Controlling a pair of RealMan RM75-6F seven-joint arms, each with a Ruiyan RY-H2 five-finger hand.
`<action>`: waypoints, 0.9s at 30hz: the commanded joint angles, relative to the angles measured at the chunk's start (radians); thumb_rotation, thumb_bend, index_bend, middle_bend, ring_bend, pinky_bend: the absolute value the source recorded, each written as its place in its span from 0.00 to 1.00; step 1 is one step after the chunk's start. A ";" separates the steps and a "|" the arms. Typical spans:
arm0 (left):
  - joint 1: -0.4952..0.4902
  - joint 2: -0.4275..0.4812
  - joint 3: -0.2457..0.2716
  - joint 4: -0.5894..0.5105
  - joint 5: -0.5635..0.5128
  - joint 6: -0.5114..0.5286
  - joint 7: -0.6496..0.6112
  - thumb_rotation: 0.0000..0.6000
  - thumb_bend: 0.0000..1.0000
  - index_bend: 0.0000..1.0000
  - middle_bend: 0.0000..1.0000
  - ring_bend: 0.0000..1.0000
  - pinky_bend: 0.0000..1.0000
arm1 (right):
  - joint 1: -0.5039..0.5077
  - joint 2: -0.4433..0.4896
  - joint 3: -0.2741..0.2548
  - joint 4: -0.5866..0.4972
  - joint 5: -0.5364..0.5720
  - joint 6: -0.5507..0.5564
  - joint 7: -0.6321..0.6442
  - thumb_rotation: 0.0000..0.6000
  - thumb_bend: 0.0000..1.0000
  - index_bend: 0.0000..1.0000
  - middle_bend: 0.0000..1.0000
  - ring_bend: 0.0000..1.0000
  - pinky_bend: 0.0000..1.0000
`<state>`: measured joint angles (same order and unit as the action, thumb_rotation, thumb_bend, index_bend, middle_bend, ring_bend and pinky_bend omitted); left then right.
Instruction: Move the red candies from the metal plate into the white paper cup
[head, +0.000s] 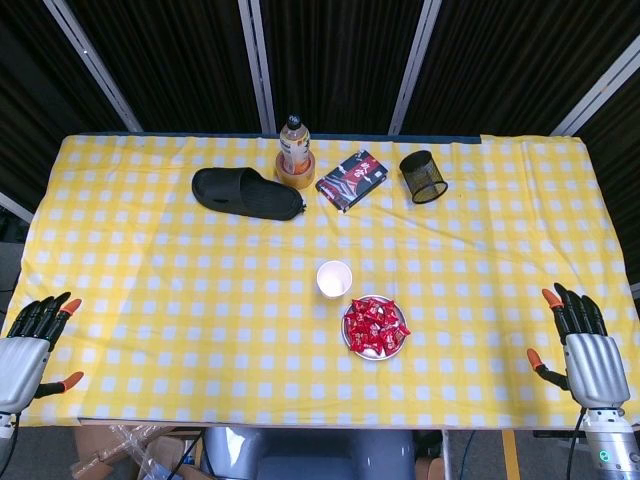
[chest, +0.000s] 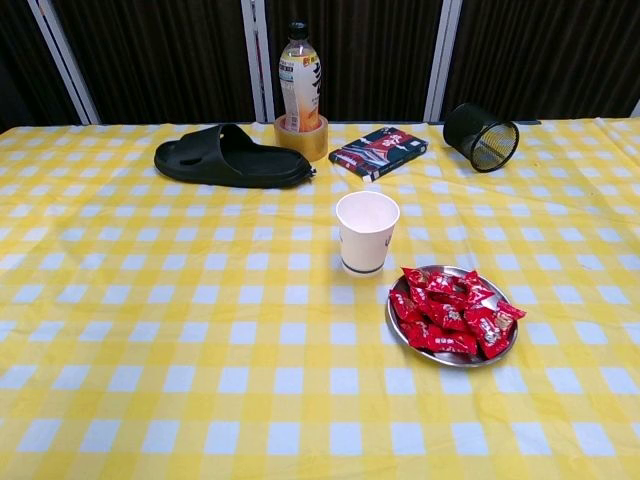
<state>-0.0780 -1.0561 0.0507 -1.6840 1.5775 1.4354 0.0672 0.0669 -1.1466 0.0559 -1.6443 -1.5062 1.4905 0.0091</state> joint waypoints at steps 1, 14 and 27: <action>0.000 0.003 0.000 -0.006 -0.007 -0.005 0.002 1.00 0.03 0.00 0.00 0.00 0.00 | 0.000 -0.001 0.000 0.001 0.000 -0.001 0.000 1.00 0.35 0.00 0.00 0.00 0.00; 0.000 0.003 -0.003 -0.009 -0.012 -0.007 0.005 1.00 0.03 0.00 0.00 0.00 0.00 | 0.005 0.012 -0.010 -0.016 -0.001 -0.026 -0.001 1.00 0.35 0.00 0.00 0.00 0.00; 0.002 0.002 0.000 -0.009 -0.006 -0.004 0.002 1.00 0.03 0.00 0.00 0.00 0.00 | 0.047 0.066 -0.017 -0.128 -0.039 -0.086 -0.021 1.00 0.35 0.00 0.00 0.00 0.00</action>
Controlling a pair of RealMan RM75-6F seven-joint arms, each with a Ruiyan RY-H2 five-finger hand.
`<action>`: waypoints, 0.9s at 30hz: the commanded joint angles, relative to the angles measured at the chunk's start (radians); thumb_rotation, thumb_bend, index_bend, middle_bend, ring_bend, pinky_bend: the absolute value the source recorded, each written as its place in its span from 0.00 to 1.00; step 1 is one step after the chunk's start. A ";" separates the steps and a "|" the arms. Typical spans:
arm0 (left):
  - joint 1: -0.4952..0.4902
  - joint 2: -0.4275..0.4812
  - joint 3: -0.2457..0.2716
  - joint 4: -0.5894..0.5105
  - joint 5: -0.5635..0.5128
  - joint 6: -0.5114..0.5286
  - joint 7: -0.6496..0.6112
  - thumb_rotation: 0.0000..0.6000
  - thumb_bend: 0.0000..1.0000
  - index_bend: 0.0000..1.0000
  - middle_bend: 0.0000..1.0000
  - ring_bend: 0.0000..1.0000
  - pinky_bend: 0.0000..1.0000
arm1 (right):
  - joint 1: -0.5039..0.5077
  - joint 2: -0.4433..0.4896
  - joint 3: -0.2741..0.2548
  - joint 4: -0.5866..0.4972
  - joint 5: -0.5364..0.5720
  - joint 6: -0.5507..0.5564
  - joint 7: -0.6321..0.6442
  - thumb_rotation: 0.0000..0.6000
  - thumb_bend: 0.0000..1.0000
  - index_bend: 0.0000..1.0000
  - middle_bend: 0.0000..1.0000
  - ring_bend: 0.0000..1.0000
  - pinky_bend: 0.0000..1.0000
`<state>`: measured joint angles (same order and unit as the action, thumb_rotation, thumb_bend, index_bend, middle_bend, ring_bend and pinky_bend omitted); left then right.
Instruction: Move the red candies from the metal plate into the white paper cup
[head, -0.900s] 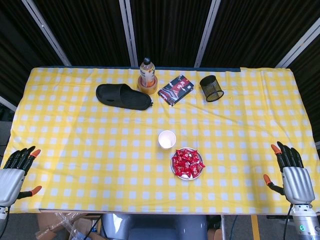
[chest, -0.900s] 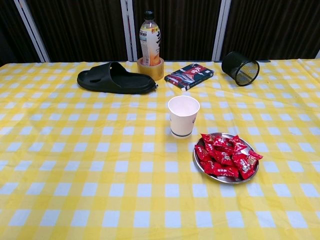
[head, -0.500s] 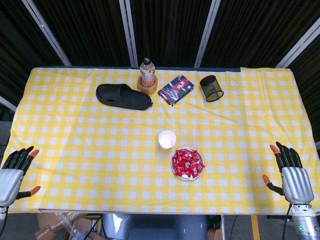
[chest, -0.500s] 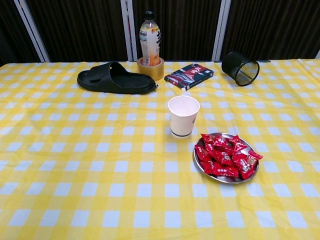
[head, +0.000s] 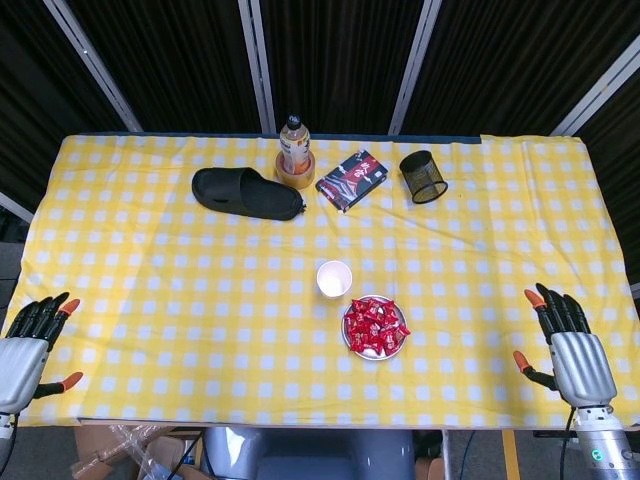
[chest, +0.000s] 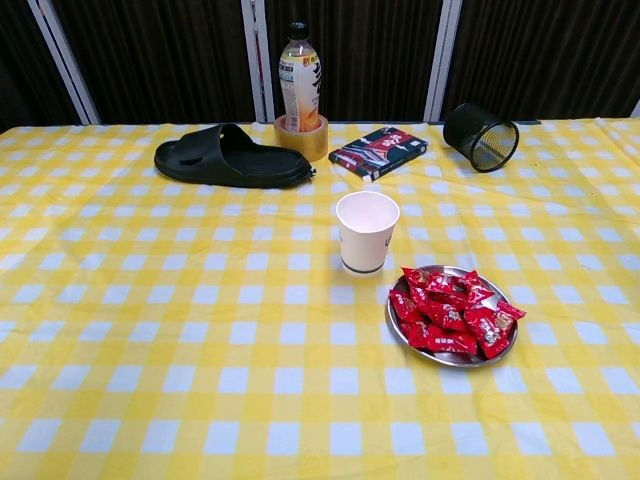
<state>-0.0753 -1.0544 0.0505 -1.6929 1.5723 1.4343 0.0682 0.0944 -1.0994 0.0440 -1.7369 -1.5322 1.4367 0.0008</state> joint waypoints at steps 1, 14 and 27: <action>-0.001 0.000 0.001 -0.001 -0.003 -0.005 0.001 1.00 0.03 0.00 0.00 0.00 0.00 | 0.029 0.027 -0.007 -0.052 -0.013 -0.051 -0.023 1.00 0.35 0.00 0.00 0.00 0.00; -0.006 0.011 0.004 -0.008 -0.006 -0.020 -0.019 1.00 0.03 0.00 0.00 0.00 0.00 | 0.181 -0.026 0.040 -0.259 0.105 -0.258 -0.322 1.00 0.35 0.00 0.18 0.11 0.00; -0.011 0.025 0.005 -0.021 -0.024 -0.040 -0.042 1.00 0.03 0.00 0.00 0.00 0.00 | 0.336 -0.224 0.120 -0.273 0.321 -0.308 -0.616 1.00 0.35 0.26 0.78 0.79 0.73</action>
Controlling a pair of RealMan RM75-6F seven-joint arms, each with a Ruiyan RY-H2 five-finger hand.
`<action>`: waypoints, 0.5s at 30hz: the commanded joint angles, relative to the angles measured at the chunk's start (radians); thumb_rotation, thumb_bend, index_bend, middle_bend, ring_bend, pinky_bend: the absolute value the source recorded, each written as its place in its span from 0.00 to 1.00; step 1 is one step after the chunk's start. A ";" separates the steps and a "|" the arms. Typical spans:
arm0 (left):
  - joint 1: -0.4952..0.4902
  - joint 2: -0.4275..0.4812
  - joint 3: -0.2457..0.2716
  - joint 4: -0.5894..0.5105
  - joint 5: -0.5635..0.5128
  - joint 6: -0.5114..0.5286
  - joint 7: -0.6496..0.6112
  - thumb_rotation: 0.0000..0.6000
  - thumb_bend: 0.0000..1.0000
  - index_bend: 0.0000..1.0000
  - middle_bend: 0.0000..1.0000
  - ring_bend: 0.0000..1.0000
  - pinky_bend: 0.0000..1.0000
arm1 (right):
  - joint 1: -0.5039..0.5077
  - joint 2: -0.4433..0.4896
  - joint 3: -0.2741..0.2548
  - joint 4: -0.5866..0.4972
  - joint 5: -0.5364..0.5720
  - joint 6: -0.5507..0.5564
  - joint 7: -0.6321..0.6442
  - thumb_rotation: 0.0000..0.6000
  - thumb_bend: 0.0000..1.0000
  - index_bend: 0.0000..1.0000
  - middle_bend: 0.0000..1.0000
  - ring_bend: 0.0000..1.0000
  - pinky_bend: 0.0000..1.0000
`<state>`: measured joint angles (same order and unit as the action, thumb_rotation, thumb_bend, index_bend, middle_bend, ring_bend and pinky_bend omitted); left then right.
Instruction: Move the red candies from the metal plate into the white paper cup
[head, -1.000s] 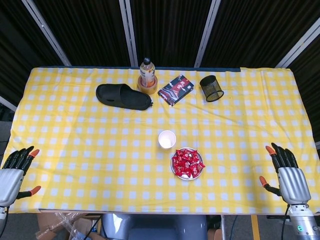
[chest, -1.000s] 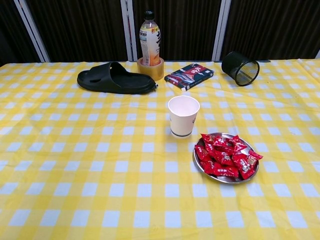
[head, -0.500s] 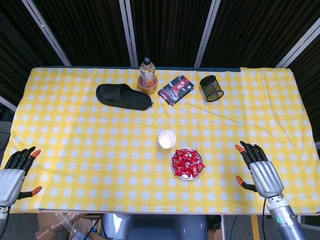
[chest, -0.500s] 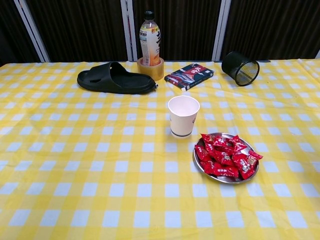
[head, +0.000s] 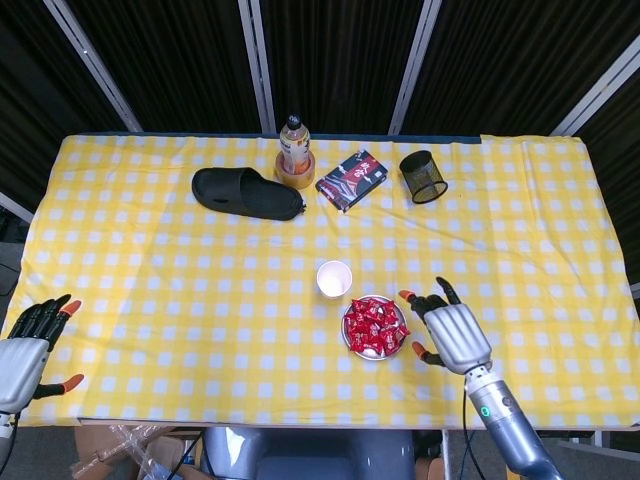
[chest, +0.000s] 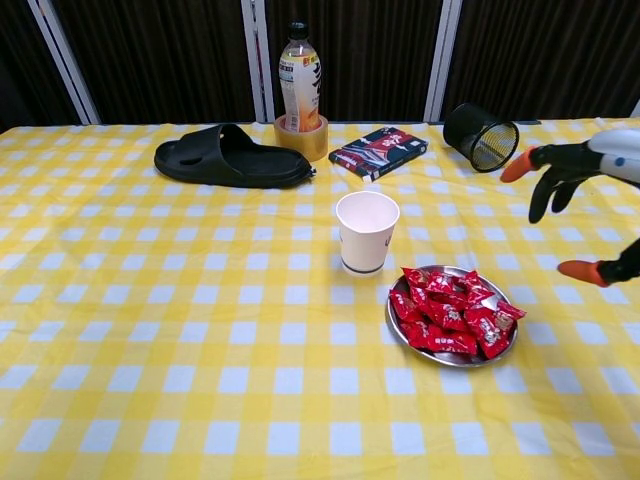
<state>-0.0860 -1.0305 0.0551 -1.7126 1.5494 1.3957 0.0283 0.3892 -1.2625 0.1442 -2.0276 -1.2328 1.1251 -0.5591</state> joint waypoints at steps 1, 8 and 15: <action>-0.001 0.002 0.000 -0.002 -0.002 -0.002 -0.004 1.00 0.03 0.00 0.00 0.00 0.00 | 0.049 -0.071 0.019 0.025 0.027 0.002 -0.066 1.00 0.35 0.27 0.82 0.83 0.78; -0.004 0.004 0.000 -0.007 -0.010 -0.014 -0.007 1.00 0.03 0.00 0.00 0.00 0.00 | 0.112 -0.089 0.005 -0.004 0.167 -0.050 -0.158 1.00 0.35 0.28 0.92 0.92 0.87; -0.006 0.008 0.000 -0.013 -0.021 -0.024 -0.004 1.00 0.03 0.00 0.00 0.00 0.00 | 0.168 -0.128 -0.001 -0.019 0.360 -0.070 -0.199 1.00 0.35 0.30 0.93 0.93 0.87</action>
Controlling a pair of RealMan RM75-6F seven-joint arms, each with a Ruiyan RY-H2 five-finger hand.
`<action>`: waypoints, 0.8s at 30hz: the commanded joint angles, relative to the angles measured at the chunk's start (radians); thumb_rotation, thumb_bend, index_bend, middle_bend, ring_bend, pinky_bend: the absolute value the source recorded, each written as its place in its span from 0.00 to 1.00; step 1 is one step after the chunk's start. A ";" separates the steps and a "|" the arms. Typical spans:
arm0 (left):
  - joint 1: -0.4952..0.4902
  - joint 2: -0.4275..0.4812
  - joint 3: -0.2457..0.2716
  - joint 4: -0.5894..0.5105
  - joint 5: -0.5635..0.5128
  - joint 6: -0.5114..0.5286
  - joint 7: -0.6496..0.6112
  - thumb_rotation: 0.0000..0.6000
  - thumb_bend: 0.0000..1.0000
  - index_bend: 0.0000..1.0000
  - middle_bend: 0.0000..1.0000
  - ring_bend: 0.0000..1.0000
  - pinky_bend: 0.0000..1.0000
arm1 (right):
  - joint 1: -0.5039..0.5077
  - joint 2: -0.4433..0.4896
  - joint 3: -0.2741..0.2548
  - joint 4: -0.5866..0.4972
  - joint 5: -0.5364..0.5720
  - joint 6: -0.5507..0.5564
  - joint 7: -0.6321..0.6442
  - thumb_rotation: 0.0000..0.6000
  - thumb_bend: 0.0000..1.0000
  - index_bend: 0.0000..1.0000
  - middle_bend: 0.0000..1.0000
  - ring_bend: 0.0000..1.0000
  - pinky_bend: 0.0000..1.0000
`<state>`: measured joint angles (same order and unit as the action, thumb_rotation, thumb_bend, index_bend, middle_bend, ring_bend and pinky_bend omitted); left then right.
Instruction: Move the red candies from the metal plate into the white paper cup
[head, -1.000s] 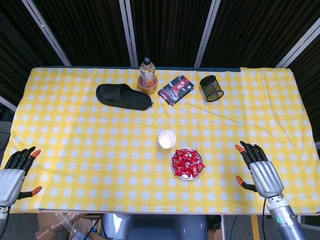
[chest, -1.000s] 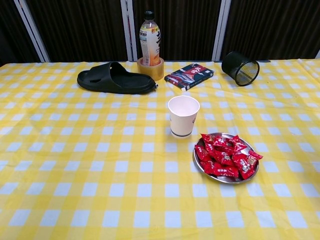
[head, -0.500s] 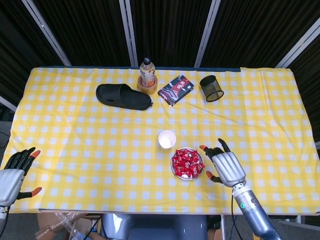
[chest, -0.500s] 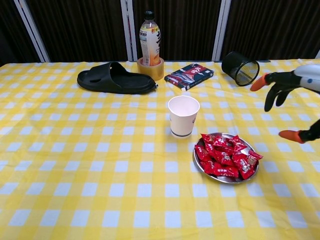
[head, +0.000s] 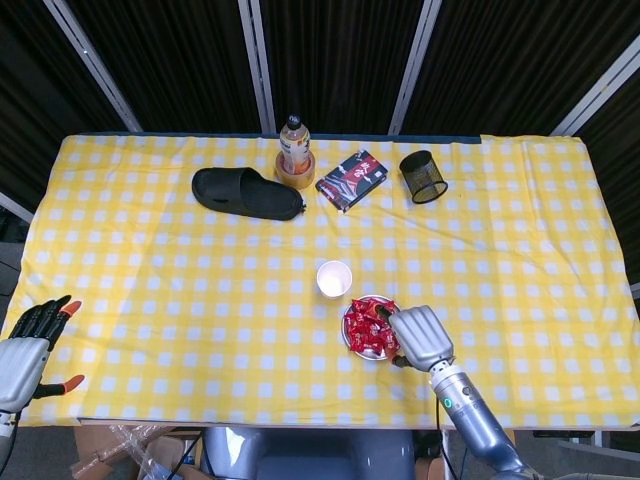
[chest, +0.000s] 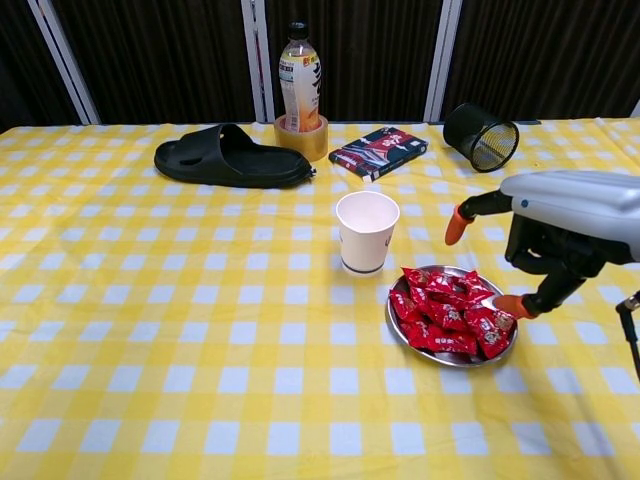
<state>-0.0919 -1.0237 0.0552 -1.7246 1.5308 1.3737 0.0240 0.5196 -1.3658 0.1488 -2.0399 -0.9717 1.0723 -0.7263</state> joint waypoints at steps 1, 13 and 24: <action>-0.001 0.001 0.000 -0.002 -0.004 -0.004 0.000 1.00 0.03 0.00 0.00 0.00 0.00 | 0.049 -0.033 -0.005 -0.004 0.127 -0.014 -0.041 1.00 0.35 0.31 0.93 0.93 0.87; -0.003 0.005 -0.001 -0.007 -0.015 -0.013 -0.004 1.00 0.03 0.00 0.00 0.00 0.00 | 0.090 -0.130 -0.020 0.093 0.203 0.038 -0.007 1.00 0.35 0.36 0.93 0.93 0.87; -0.004 0.006 -0.002 -0.008 -0.018 -0.015 -0.006 1.00 0.03 0.00 0.00 0.00 0.00 | 0.089 -0.192 -0.036 0.169 0.176 0.063 0.066 1.00 0.35 0.37 0.93 0.93 0.87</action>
<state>-0.0960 -1.0176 0.0529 -1.7326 1.5125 1.3587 0.0177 0.6112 -1.5487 0.1145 -1.8795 -0.7852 1.1282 -0.6680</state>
